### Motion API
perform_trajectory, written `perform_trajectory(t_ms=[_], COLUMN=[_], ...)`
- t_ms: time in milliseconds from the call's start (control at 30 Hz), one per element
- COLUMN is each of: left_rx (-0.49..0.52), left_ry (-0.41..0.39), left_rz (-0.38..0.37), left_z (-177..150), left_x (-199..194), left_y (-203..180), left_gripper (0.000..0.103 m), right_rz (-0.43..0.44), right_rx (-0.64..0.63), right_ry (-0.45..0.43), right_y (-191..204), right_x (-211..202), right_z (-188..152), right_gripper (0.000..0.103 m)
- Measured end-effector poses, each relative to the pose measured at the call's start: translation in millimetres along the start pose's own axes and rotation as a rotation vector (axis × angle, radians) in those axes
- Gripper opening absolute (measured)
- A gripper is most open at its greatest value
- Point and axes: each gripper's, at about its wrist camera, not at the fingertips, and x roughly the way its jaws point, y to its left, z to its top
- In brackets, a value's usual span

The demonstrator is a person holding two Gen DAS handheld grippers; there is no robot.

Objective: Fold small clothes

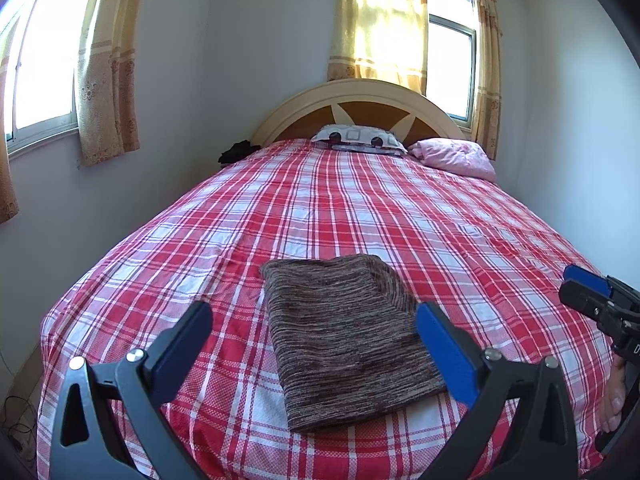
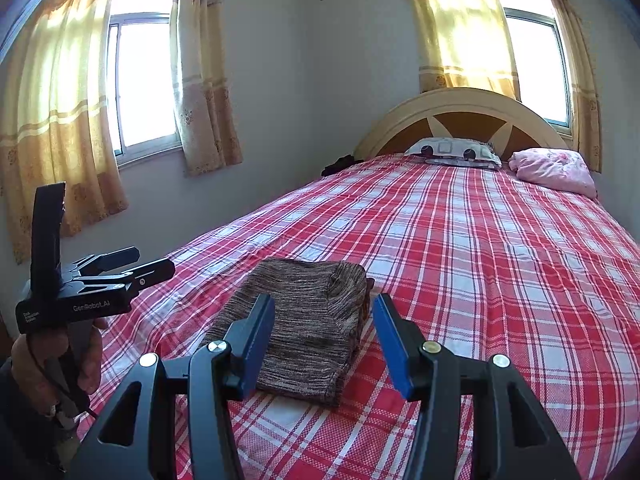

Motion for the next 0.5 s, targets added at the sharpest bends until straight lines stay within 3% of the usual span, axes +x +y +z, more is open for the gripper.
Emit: perform_trajectory(t_ms=[500], left_rx=[-0.048], left_ry=[-0.067], left_rz=[-0.038], left_z=[11], left_x=[-13], left_y=[7], left_gripper=[0.103], right_rz=[0.000], right_rx=[0.000], right_ry=[-0.017], right_y=[2], right_x=[-6], right_z=[-1], right_gripper=[0.053])
